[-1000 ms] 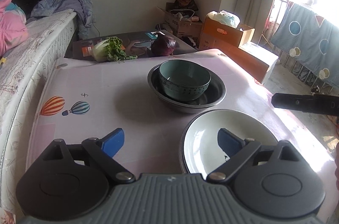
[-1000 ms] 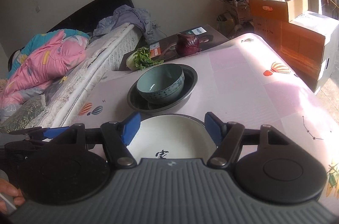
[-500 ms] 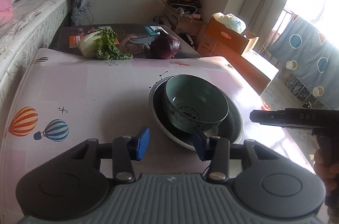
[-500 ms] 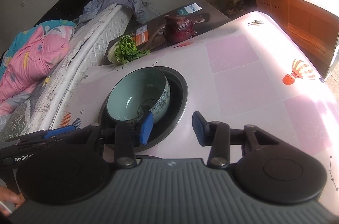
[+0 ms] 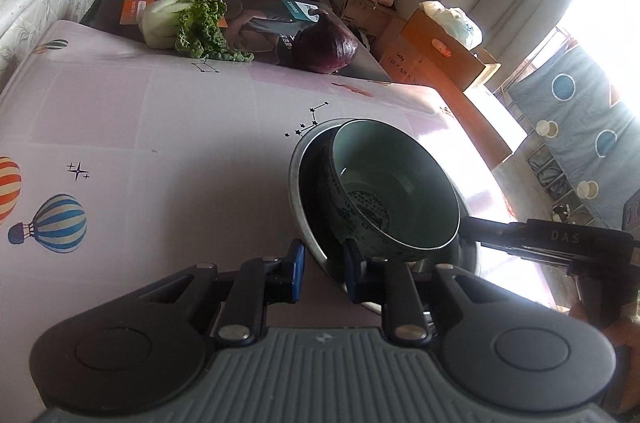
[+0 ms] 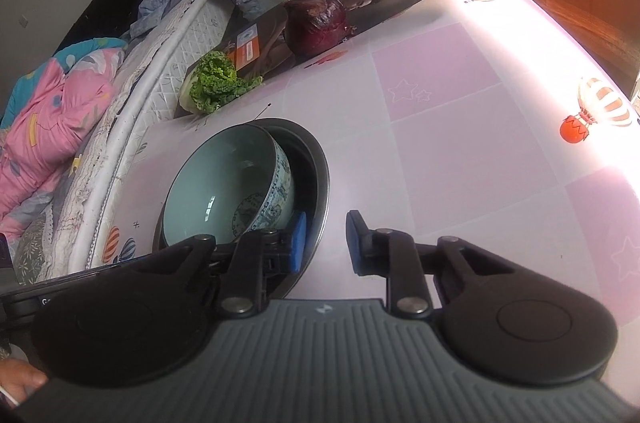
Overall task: Organize plates and bowls
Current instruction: 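Close both grippers on the steel bowl rim holding the green bowl, then lift the nested steel and green bowls with both grippers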
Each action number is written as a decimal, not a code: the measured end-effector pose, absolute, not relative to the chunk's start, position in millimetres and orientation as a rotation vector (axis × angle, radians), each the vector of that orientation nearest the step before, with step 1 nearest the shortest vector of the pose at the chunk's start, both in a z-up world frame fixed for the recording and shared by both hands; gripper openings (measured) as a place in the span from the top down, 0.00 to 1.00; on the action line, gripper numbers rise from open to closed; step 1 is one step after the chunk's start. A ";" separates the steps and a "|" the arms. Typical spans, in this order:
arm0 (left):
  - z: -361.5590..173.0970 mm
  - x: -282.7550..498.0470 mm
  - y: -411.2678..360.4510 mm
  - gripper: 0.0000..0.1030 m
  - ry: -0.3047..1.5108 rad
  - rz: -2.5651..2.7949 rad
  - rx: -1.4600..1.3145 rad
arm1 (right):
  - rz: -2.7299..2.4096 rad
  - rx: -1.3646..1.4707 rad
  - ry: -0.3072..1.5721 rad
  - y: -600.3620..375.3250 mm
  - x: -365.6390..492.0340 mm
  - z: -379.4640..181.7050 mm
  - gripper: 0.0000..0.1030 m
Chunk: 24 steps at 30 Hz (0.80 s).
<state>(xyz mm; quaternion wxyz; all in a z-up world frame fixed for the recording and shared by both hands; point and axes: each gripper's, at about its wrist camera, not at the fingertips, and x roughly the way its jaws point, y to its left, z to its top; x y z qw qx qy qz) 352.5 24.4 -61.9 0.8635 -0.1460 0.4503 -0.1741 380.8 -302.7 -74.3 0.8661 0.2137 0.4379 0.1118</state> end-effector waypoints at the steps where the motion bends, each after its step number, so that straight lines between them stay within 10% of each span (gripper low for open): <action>1: -62.9 353.9 24.3 0.81 0.947 -0.363 -0.309 | 0.236 0.449 0.921 -301.6 383.3 -75.2 0.83; 24: -85.0 379.6 33.6 0.83 1.001 -0.361 -0.486 | 0.258 0.531 0.963 -289.2 412.1 -105.5 0.91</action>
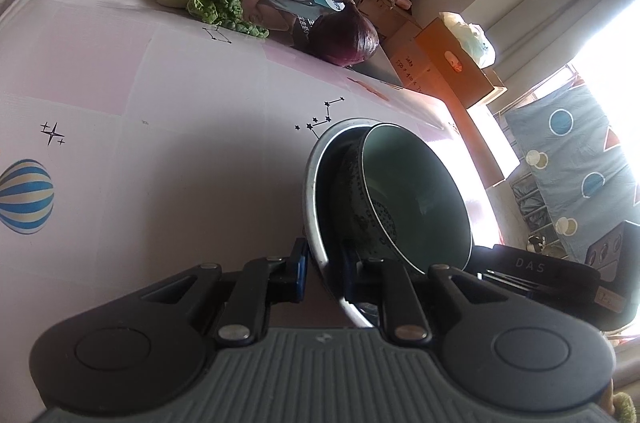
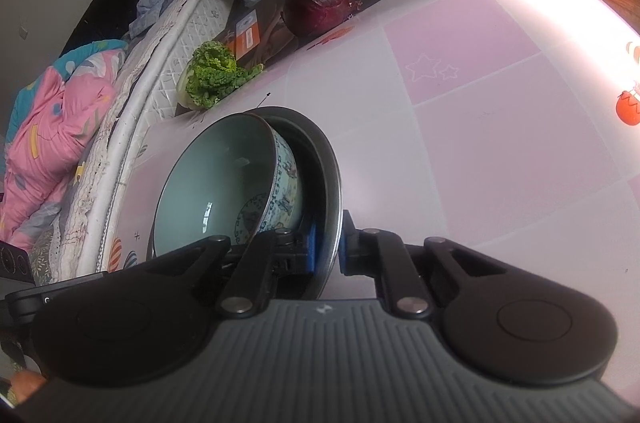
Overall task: Organize plates and bowls
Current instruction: 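Lift the nested steel and green bowls with both grippers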
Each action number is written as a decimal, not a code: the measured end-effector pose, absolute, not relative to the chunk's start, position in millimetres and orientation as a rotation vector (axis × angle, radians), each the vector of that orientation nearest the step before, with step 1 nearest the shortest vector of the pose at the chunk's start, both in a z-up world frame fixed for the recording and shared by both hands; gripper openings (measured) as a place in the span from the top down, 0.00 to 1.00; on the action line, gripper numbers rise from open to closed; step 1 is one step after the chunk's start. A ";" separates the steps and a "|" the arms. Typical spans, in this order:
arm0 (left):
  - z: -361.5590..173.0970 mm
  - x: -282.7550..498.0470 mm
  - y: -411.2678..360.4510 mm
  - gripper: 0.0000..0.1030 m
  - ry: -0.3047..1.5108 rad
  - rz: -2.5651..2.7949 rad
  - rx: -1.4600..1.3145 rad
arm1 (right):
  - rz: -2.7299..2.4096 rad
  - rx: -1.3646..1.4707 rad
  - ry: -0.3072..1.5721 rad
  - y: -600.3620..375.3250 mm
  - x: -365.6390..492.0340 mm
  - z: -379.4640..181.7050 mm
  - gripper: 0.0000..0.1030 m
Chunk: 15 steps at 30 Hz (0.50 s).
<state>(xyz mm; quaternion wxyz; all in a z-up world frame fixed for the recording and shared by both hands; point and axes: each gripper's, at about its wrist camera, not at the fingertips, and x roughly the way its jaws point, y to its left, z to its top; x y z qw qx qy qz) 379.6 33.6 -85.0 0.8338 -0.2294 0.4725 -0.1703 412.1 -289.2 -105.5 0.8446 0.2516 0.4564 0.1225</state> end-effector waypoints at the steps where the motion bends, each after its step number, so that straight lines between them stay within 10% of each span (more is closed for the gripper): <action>1: -84.6 379.2 33.3 0.83 1.001 -0.358 -0.488 | 0.257 0.535 0.962 -289.2 412.3 -106.1 0.91; 15: -84.1 375.0 35.1 0.84 1.000 -0.350 -0.508 | 0.258 0.557 0.956 -290.9 408.7 -107.1 0.91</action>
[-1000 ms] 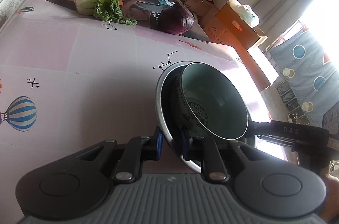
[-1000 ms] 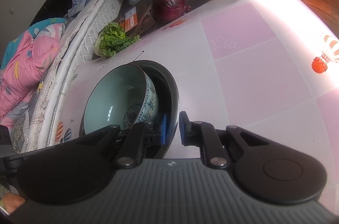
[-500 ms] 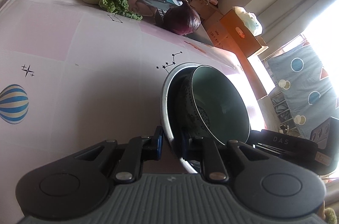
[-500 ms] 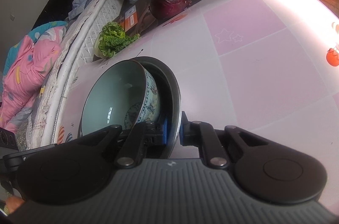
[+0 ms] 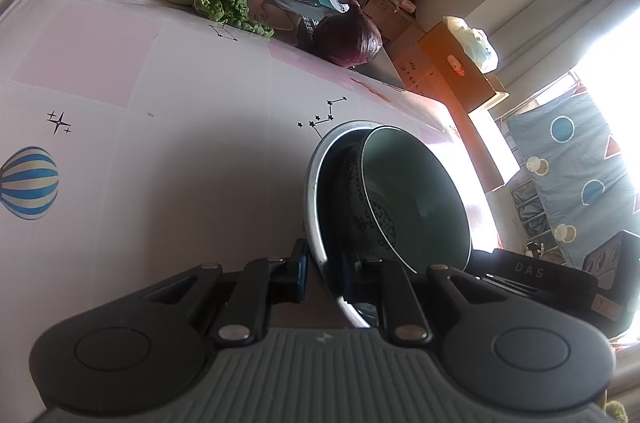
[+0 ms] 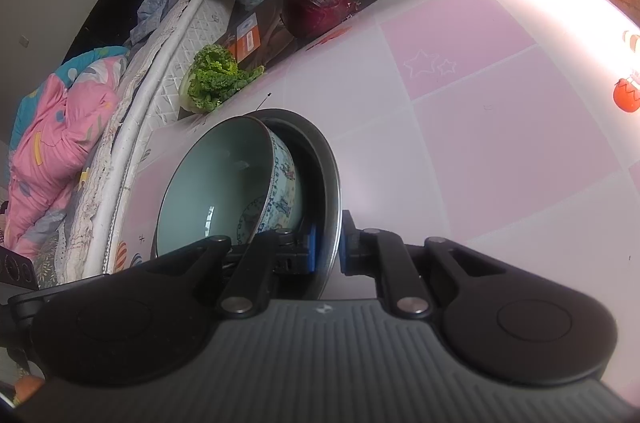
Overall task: Organize plates and bowls
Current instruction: 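Lift the nested steel and green bowls with both grippers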
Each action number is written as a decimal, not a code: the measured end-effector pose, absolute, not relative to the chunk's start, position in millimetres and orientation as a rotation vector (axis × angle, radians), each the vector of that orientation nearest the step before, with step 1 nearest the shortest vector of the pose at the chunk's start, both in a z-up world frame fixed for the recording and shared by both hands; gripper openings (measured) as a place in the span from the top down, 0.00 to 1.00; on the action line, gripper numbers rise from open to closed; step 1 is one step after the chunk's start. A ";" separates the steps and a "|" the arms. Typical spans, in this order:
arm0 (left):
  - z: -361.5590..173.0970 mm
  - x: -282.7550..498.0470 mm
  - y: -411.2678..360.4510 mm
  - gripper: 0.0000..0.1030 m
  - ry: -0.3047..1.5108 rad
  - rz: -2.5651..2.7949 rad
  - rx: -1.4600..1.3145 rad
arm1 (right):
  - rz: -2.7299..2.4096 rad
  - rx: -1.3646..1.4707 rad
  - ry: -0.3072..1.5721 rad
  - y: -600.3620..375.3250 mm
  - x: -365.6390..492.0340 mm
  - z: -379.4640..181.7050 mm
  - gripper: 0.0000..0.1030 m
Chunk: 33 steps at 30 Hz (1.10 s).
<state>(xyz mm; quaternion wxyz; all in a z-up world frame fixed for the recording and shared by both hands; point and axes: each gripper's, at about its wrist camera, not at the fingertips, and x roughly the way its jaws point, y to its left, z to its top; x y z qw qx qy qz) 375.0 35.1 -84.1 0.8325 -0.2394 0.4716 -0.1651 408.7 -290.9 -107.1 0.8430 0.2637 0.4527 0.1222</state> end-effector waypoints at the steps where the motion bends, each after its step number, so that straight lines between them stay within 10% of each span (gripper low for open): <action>1: -83.9 375.0 34.9 0.85 1.000 -0.350 -0.508 | 0.258 0.556 0.955 -290.8 408.3 -106.9 0.91; 33: -21.9 318.2 32.7 0.85 0.924 -0.389 -0.485 | 0.285 0.562 0.874 -305.5 349.7 -44.1 0.90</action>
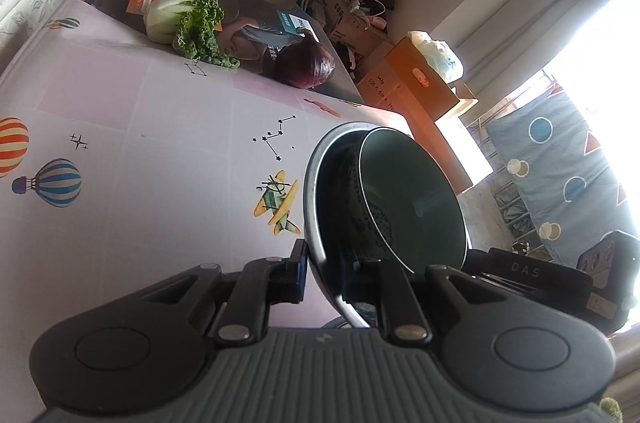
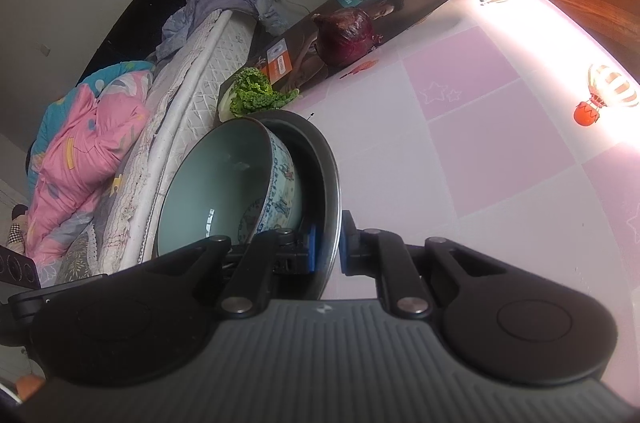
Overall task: Organize plates and bowls
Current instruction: 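Lift the nested steel and green bowls with both grippers, then carry and lower the nested bowls onto the plate stack with both grippers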
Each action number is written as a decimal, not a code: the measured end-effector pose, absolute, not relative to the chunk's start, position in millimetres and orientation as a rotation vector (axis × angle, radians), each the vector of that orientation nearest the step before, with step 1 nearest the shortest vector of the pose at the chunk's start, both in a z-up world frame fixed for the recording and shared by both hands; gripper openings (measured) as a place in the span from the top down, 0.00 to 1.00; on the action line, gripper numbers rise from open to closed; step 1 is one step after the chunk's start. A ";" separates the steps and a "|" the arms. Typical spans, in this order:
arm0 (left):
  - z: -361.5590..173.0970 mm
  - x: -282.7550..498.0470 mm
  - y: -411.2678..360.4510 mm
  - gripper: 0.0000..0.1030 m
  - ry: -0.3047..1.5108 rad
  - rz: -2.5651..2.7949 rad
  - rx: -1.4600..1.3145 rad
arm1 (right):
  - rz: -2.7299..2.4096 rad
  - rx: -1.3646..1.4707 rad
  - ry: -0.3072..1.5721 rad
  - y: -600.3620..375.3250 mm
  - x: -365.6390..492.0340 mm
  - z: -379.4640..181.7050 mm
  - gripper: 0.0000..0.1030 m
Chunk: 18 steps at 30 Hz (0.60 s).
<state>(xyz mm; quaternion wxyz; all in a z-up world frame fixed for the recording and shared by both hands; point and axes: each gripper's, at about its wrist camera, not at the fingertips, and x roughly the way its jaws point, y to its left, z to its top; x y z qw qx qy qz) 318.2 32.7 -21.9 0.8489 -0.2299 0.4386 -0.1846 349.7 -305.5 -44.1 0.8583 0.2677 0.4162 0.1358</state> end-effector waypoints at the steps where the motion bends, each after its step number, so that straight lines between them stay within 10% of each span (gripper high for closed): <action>1: -19.1 311.4 32.3 0.85 0.924 -0.390 -0.483 | 0.285 0.561 0.873 -305.3 343.1 -40.4 0.90; 18: -31.2 221.7 16.6 0.85 1.026 -0.432 -0.438 | 0.244 0.550 0.939 -316.5 220.0 -42.0 0.90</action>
